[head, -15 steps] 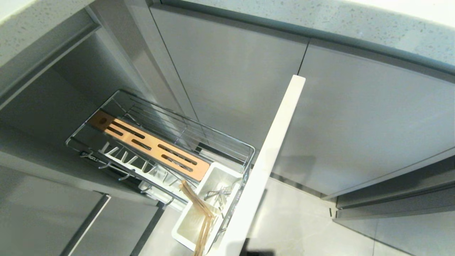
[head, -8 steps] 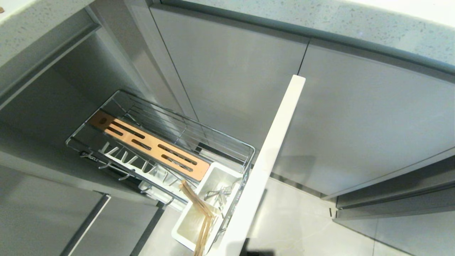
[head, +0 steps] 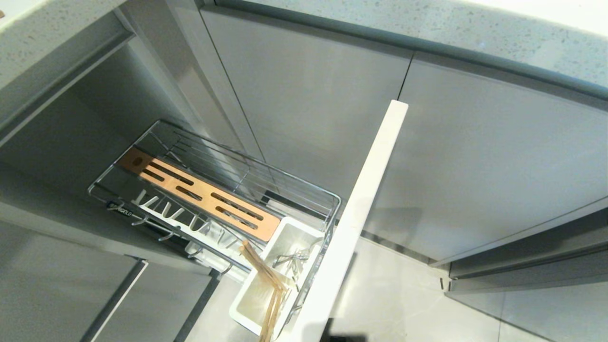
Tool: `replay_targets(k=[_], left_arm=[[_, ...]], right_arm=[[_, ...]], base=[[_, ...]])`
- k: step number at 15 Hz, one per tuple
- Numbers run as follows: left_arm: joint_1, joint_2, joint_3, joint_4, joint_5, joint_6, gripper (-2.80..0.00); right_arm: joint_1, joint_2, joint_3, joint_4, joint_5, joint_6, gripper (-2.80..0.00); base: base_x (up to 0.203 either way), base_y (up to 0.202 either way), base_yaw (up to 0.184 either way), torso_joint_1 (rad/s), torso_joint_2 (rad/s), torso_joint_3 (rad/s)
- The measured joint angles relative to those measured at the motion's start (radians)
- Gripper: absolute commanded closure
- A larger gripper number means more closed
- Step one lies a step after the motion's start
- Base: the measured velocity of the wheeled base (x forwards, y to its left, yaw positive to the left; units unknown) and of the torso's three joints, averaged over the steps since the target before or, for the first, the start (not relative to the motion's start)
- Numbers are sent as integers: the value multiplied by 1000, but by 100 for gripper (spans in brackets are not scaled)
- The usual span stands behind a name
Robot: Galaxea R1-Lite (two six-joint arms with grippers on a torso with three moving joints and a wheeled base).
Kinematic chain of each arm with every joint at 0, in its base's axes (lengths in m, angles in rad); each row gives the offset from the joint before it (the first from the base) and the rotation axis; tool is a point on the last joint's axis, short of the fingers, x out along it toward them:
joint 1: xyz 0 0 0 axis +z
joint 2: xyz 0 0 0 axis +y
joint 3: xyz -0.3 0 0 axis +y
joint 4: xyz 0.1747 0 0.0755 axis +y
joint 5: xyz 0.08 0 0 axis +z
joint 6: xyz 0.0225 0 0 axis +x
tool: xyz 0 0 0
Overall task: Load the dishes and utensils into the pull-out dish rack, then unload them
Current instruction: Take the spoon out of the cupboard
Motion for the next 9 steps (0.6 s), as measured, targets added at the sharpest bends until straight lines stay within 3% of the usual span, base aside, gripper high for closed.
replay_targets(k=[4, 5, 9], left_arm=[[-6, -11, -12, -74, 10, -25, -280], [-18, -14, -21, -116, 16, -40, 0], [-145, -31, -36, -336, 107, -54, 0]], right_arm=[[0, 0, 0, 0, 0, 0, 0], [0, 0, 0, 0, 0, 0, 0], [0, 0, 0, 0, 0, 0, 0]], base=[[0, 0, 0, 0, 0, 0], [0, 0, 0, 0, 0, 0], [0, 0, 0, 0, 0, 0]])
